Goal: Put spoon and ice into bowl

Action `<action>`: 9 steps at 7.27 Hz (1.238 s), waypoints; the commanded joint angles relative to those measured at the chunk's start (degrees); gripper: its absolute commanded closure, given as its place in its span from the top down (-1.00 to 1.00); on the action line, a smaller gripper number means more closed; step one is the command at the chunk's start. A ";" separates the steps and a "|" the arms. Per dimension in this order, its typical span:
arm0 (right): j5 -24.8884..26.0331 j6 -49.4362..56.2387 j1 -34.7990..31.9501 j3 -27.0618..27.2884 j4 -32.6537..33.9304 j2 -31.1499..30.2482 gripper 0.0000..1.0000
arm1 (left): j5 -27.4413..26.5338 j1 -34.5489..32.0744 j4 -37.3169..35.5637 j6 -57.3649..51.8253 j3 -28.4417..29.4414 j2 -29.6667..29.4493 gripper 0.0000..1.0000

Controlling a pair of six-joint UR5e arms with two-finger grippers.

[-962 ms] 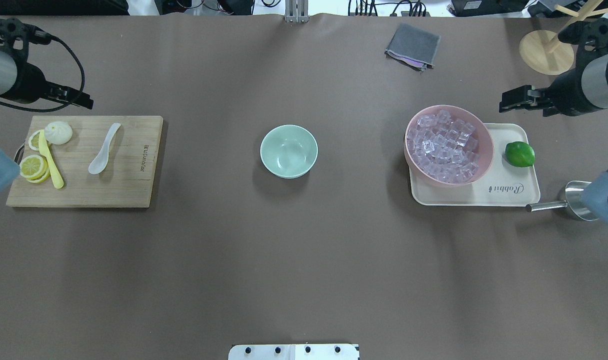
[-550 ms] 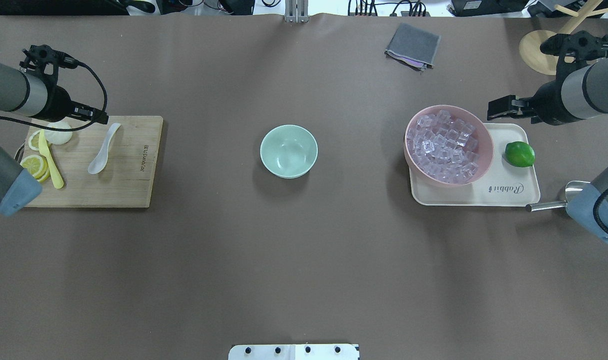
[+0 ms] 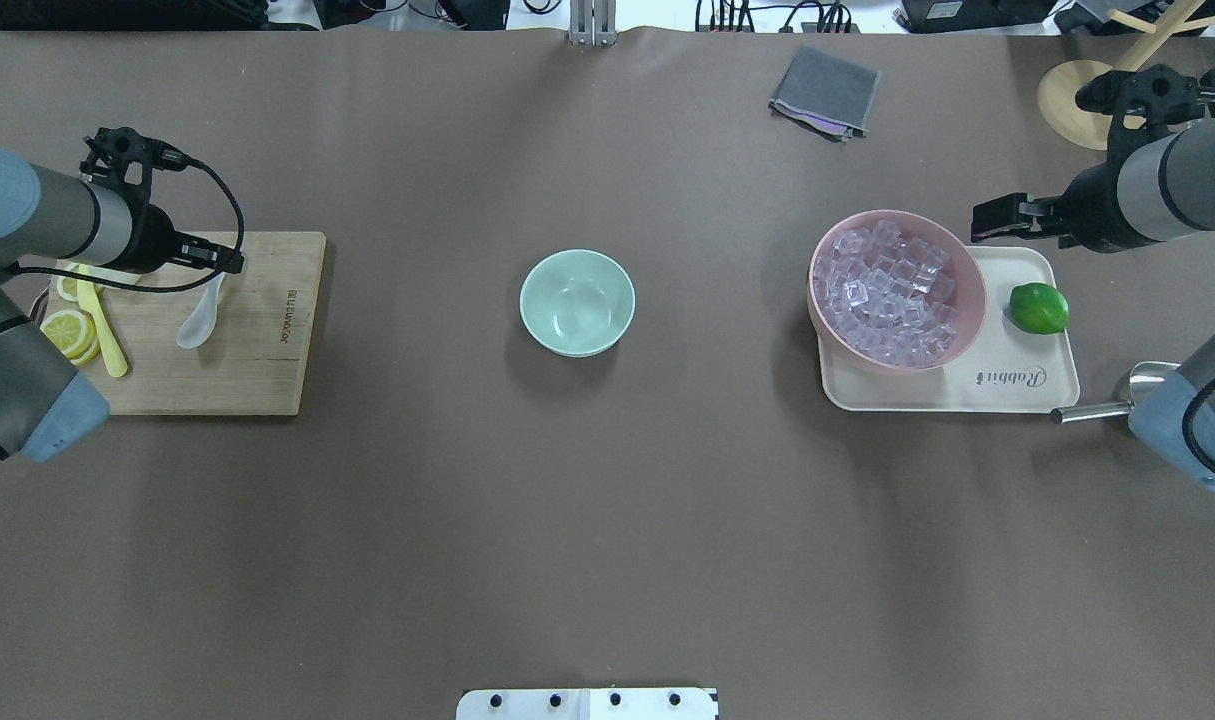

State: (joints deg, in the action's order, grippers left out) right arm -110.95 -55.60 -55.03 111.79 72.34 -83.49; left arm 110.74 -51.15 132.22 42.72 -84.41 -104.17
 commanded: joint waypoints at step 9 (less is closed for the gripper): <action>1.09 -0.04 0.71 -0.17 -0.18 -0.10 0.98 | -0.26 0.61 0.32 0.08 0.65 0.55 -0.44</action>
State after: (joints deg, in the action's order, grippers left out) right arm -109.90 -55.63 -54.37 111.62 72.22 -83.58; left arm 110.48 -50.63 132.48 42.80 -83.76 -103.62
